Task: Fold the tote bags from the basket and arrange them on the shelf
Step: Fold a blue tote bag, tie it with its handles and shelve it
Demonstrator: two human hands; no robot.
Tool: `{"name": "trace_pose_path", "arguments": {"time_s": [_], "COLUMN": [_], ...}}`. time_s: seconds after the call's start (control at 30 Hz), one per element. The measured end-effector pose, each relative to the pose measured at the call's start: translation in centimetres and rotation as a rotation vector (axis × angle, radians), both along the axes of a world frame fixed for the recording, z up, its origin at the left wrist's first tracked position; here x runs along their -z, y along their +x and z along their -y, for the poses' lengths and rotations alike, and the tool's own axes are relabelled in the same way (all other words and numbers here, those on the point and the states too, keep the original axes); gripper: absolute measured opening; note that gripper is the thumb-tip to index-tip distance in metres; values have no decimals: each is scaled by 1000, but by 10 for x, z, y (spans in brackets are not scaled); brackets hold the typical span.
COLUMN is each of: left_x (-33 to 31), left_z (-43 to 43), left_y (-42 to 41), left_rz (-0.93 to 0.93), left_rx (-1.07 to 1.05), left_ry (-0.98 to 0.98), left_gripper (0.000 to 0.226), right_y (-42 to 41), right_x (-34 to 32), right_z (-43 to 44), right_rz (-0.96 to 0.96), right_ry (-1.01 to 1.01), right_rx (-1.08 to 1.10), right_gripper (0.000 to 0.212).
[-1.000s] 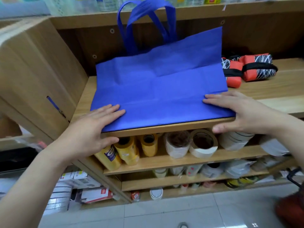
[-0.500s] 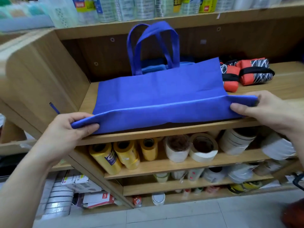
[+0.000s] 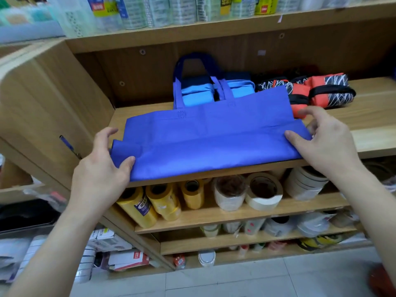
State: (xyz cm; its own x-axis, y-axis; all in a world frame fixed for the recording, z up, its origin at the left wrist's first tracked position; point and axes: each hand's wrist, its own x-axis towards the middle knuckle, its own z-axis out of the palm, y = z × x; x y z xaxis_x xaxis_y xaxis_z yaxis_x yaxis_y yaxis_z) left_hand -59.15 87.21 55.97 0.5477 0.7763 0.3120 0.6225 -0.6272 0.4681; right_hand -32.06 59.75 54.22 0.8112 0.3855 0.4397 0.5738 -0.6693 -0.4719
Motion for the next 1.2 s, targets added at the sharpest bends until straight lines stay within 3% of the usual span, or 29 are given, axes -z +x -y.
{"name": "trace_pose_path", "arguments": {"time_s": [0.1,0.17,0.23,0.27,0.33,0.4,0.47,0.6,0.67,0.73,0.83,0.93,1.07,1.2], "left_x": [2,7,13,12,12,11,12,4,2,2,7,10,9,5], "left_z": [-4,-14,-25,-27,-32,-33,-35,-38,-33,-26,-19,-10,-5,-8], "left_y": [-1,-3,-6,-10,-18,-22,-25,-34,-33,-28,-19,-10,-7,-7], "left_rz": [-14,-61,-118,-146,-229,-311,-247,1,133,241,316,286,192,-2], "left_rx": [66,244,465,513,562,580,592,476,438,346,213,101,-56,-167], "left_ry": [114,306,299,160,-35,-1,32,-329,-407,-395,-325,-143,60,141], "left_gripper": [66,49,30,29,52,77,78,63,45,30,14,6,24,35], "right_y": [1,6,11,11,11,13,17,21,20,16,9,5,6,7], "right_x": [-1,3,7,5,0,-3,-4,-11,-15,-19,-18,-15,-1,2], "right_z": [3,4,9,13,22,30,35,44,47,44,34,20,11,5], "right_rz": [24,162,159,67,-101,-120,-78,-236,-364,-366,-371,-299,-102,-19], "right_ry": [28,-25,-81,-100,-185,-314,-354,-120,-13,60,213,233,182,17], "right_rx": [-105,-273,-423,-452,-507,-564,-591,-565,-517,-452,-334,-208,56,132], "right_gripper": [48,33,17,25,51,75,76,58,39,8,11,7,17,11]}}
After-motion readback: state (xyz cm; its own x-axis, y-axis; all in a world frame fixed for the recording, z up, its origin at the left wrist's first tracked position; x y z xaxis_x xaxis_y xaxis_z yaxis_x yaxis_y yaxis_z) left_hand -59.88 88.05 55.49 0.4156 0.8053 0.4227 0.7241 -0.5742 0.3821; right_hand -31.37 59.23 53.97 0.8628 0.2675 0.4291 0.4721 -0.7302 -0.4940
